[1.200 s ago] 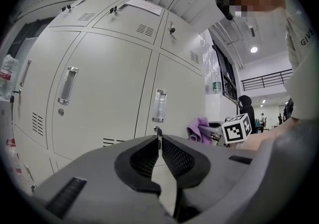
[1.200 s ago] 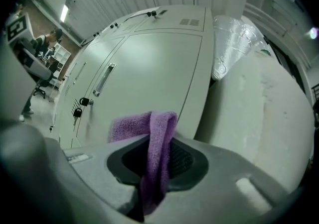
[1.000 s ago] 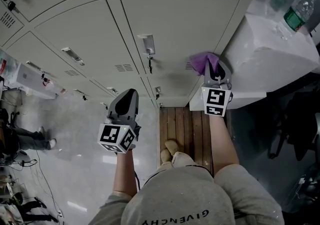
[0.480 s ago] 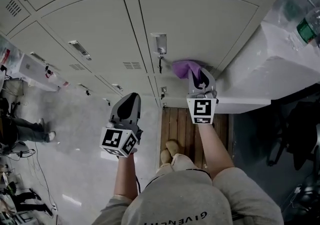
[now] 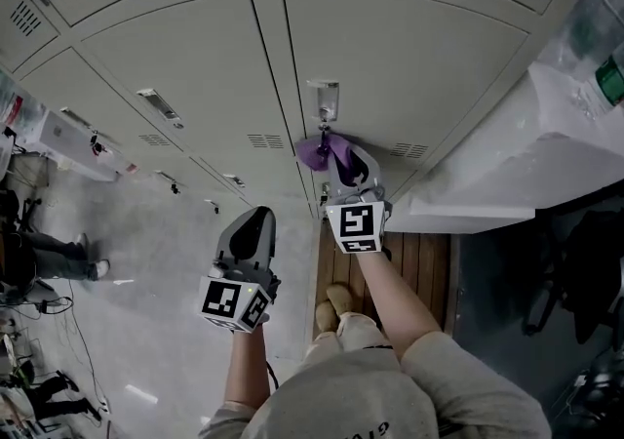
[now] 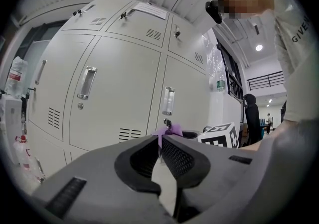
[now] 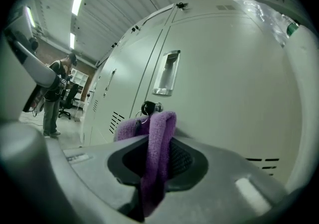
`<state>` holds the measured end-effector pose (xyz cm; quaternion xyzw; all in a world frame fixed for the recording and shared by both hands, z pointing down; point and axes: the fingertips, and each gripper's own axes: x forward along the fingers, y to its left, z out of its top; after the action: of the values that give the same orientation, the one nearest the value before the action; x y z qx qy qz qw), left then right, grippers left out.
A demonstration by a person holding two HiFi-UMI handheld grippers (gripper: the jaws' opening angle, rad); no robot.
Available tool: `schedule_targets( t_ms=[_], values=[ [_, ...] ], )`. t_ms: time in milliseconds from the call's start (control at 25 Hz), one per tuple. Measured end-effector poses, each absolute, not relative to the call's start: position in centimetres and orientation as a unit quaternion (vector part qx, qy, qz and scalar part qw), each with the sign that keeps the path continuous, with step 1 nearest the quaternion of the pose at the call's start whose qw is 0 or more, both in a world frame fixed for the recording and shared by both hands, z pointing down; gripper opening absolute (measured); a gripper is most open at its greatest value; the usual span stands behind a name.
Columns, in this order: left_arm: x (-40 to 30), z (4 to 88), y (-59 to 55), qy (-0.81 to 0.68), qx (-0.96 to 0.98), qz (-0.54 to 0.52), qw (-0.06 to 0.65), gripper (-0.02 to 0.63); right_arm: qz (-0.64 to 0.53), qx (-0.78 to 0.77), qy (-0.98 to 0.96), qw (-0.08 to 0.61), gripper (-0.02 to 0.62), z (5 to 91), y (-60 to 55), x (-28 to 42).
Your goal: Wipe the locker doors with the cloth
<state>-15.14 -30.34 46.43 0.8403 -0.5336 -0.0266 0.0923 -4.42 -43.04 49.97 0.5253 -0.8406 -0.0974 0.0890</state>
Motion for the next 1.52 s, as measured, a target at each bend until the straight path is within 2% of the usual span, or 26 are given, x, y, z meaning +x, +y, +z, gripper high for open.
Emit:
schedule_targets(
  t_ms=[560,1520],
  values=[
    [-13.2,47.2,-30.9,-0.518,0.849,-0.022,0.102,0.018,-0.117,0.538,-0.824,0.13,0.055,50.3,-43.2,-2.3],
    [-8.2,47.5,-31.7,-0.462,0.88,-0.022,0.108,0.018,-0.084,0.649,-0.735,0.177,0.061,51.8,-42.3,13.9]
  ],
)
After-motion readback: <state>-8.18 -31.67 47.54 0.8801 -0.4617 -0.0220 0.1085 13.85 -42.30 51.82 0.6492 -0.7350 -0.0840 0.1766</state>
